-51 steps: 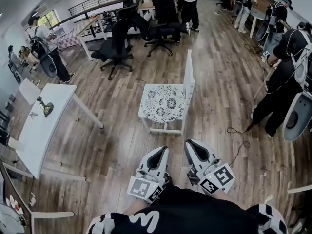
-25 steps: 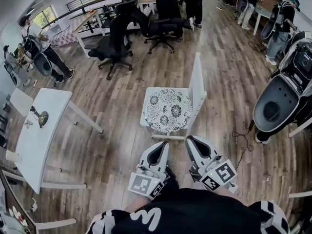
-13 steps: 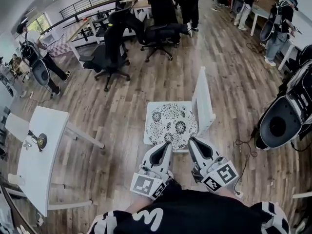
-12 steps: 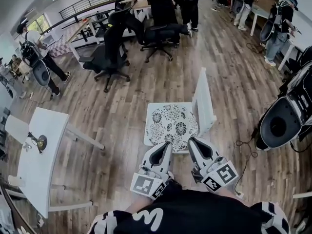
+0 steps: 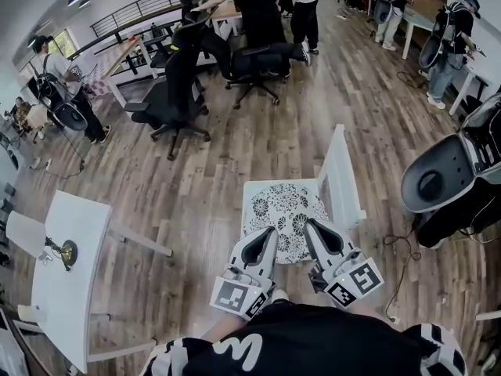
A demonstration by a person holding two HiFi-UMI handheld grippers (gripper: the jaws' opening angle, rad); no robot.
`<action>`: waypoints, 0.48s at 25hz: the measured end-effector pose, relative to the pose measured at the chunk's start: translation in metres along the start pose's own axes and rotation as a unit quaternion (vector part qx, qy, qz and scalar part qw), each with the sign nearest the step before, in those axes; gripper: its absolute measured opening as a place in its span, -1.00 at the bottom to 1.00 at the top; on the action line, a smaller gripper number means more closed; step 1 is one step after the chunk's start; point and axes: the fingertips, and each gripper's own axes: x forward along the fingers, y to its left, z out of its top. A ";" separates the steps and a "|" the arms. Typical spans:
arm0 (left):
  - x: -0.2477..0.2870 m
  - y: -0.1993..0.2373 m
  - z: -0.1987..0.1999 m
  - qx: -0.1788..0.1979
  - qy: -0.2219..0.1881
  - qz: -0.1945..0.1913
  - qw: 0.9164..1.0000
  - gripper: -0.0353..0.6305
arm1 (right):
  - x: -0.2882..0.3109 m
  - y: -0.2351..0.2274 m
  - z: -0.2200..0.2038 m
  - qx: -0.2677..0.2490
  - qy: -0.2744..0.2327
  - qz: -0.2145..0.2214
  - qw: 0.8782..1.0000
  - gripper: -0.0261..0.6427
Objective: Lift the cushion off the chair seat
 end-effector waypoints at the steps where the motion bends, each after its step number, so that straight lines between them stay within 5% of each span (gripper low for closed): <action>1: 0.003 0.004 0.000 -0.001 -0.001 0.000 1.000 -0.88 | 0.004 -0.002 -0.001 0.000 -0.001 -0.001 1.000 -0.86; 12: 0.024 0.021 -0.014 -0.016 0.018 -0.004 1.000 -0.88 | 0.024 -0.026 -0.012 0.013 0.013 -0.011 1.000 -0.86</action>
